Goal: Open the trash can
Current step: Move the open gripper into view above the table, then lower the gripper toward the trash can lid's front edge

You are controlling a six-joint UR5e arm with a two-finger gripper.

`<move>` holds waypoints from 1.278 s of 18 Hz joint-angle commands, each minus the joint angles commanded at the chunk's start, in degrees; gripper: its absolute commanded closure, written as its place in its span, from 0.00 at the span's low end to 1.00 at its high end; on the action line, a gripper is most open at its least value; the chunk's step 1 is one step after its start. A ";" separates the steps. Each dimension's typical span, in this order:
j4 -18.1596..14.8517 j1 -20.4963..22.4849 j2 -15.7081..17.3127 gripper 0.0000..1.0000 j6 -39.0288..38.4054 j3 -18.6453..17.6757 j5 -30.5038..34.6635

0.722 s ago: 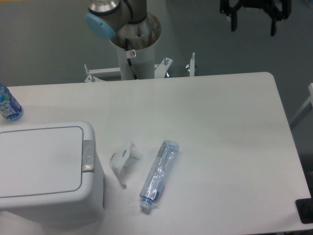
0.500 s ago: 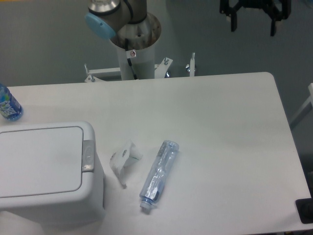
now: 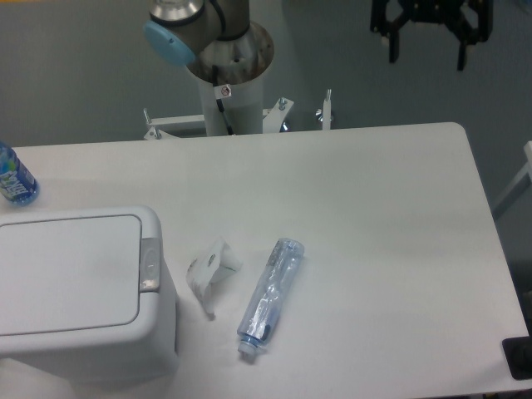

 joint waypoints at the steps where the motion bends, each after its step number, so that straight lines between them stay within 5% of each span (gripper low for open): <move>1: 0.80 -1.05 -0.35 0.00 -2.11 -0.09 0.08; 8: 7.56 -10.10 -3.51 0.00 -21.27 0.26 0.00; 14: 8.88 -18.80 -8.78 0.00 -37.08 3.24 -0.88; 17: 13.01 -22.32 -11.24 0.00 -45.79 3.69 -2.72; 23: 15.74 -28.30 -14.76 0.00 -52.58 3.69 -3.61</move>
